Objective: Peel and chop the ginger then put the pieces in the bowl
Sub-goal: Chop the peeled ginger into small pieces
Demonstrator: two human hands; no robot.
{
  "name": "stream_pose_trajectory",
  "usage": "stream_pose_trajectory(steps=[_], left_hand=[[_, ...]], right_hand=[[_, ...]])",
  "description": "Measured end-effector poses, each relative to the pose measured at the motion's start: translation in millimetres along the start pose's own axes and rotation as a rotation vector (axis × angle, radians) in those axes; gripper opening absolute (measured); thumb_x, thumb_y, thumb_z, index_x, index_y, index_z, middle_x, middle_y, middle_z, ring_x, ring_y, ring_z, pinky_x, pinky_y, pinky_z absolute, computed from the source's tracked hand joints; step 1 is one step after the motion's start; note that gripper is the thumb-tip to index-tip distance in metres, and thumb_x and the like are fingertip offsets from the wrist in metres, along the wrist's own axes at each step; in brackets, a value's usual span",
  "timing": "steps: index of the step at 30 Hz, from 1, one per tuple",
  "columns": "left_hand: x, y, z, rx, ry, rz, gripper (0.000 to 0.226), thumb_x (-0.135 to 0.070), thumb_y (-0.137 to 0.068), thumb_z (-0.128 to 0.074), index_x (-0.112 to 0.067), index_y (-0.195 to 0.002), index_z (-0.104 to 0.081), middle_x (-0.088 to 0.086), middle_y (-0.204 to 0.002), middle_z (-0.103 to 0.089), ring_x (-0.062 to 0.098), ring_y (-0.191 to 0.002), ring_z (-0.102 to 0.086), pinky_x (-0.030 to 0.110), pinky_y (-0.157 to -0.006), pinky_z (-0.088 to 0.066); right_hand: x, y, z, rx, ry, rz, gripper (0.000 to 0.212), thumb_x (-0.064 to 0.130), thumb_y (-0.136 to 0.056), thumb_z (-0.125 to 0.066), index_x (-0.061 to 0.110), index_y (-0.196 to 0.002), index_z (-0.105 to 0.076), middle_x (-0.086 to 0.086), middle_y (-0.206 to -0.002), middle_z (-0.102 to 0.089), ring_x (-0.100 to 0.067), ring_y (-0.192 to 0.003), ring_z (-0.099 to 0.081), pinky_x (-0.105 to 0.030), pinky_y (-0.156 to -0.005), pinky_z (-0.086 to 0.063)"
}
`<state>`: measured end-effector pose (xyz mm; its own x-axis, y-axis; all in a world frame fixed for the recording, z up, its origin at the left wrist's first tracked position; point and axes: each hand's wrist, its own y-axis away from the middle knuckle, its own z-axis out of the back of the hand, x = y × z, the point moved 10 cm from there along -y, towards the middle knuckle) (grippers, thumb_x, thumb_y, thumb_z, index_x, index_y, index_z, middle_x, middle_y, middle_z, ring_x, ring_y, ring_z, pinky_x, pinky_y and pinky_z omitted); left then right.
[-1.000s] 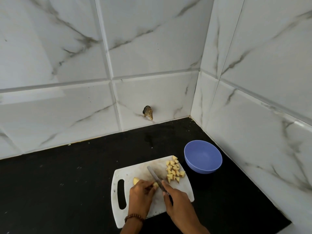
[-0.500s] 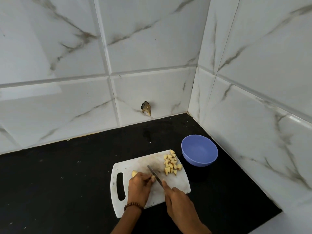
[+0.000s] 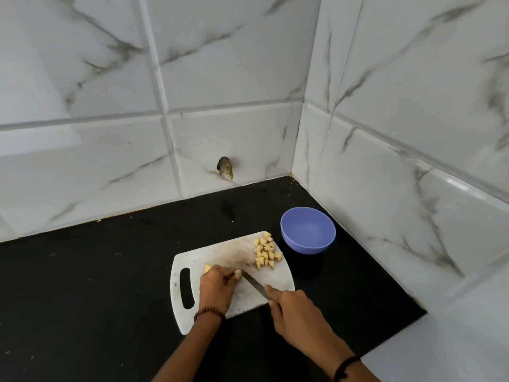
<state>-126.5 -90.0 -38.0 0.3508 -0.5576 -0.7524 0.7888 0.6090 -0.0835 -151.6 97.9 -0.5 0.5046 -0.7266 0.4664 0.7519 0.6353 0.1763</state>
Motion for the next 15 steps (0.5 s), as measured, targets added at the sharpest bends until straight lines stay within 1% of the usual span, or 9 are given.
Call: stream_pose_trajectory(steps=[2,4,5,6,8,10,12,15], left_hand=[[-0.7,1.7,-0.5,0.005,-0.004,0.001,0.014,-0.027,-0.085,-0.069,-0.023,-0.098,-0.074,-0.011,-0.094,-0.068,-0.004,-0.076,-0.055,0.006,-0.074,-0.041],[-1.0,-0.2,-1.7,0.014,-0.005,-0.007,0.013,-0.029,-0.086,-0.069,-0.024,-0.096,-0.074,-0.010,-0.091,-0.070,-0.003,-0.077,-0.057,0.014,-0.079,-0.049],[-1.9,-1.4,-1.3,0.013,-0.003,-0.012,0.012,-0.028,-0.086,-0.068,-0.024,-0.095,-0.075,-0.011,-0.090,-0.069,-0.003,-0.077,-0.057,0.014,-0.078,-0.049],[-3.3,-1.7,-0.7,0.012,-0.007,-0.012,0.012,-0.027,-0.086,-0.068,-0.023,-0.095,-0.074,-0.010,-0.091,-0.069,-0.003,-0.077,-0.057,0.009,-0.075,-0.045],[-2.3,-2.6,-0.6,0.002,-0.021,-0.013,0.013,-0.023,-0.087,-0.067,-0.020,-0.098,-0.074,-0.009,-0.094,-0.065,-0.001,-0.079,-0.055,0.004,-0.071,-0.038],[-0.8,-2.8,-1.1,-0.011,-0.053,-0.022,0.015,-0.020,-0.088,-0.066,-0.018,-0.100,-0.073,-0.008,-0.095,-0.060,-0.001,-0.079,-0.052,0.002,-0.069,-0.035],[0.9,-3.5,-1.7,-0.018,-0.062,-0.017,0.015,-0.019,-0.089,-0.065,-0.017,-0.101,-0.074,-0.005,-0.096,-0.060,0.000,-0.079,-0.050,0.002,-0.071,-0.035],[2.0,-5.4,-3.6,-0.016,-0.080,-0.011,0.015,-0.019,-0.090,-0.064,-0.016,-0.101,-0.073,-0.002,-0.101,-0.062,0.002,-0.082,-0.051,0.007,-0.077,-0.037]], right_hand=[[1.1,-2.0,3.9,-0.042,-0.076,0.005,0.044,0.033,-0.103,-0.041,0.032,-0.147,-0.038,0.002,-0.108,-0.062,-0.010,-0.091,-0.061,-0.025,-0.076,-0.053],[1.9,-5.7,3.5,-0.069,-0.156,0.004,0.045,0.034,-0.103,-0.043,0.030,-0.148,-0.039,0.006,-0.107,-0.065,-0.007,-0.089,-0.062,-0.024,-0.077,-0.054],[2.2,-8.6,1.4,-0.075,-0.189,0.007,0.046,0.033,-0.103,-0.044,0.030,-0.149,-0.038,0.007,-0.108,-0.066,-0.006,-0.090,-0.063,-0.023,-0.079,-0.054],[2.6,-11.3,-1.0,-0.075,-0.217,0.014,0.047,0.033,-0.103,-0.044,0.029,-0.149,-0.038,0.007,-0.111,-0.066,-0.005,-0.093,-0.063,-0.021,-0.083,-0.053],[3.7,-15.8,-5.8,-0.074,-0.257,0.021,0.047,0.031,-0.103,-0.045,0.028,-0.150,-0.038,0.008,-0.121,-0.065,-0.003,-0.103,-0.061,-0.019,-0.093,-0.050],[7.2,-19.3,-11.0,-0.075,-0.273,0.038,0.047,0.031,-0.103,-0.044,0.027,-0.149,-0.039,0.008,-0.126,-0.063,-0.003,-0.110,-0.059,-0.020,-0.098,-0.048],[9.3,-23.5,-15.2,-0.078,-0.268,0.036,0.047,0.031,-0.102,-0.044,0.026,-0.149,-0.040,0.008,-0.124,-0.065,-0.004,-0.109,-0.060,-0.021,-0.096,-0.049],[9.3,-30.5,-18.6,-0.088,-0.258,0.025,0.047,0.031,-0.103,-0.044,0.025,-0.149,-0.039,0.006,-0.119,-0.066,-0.004,-0.103,-0.062,-0.021,-0.091,-0.051]])
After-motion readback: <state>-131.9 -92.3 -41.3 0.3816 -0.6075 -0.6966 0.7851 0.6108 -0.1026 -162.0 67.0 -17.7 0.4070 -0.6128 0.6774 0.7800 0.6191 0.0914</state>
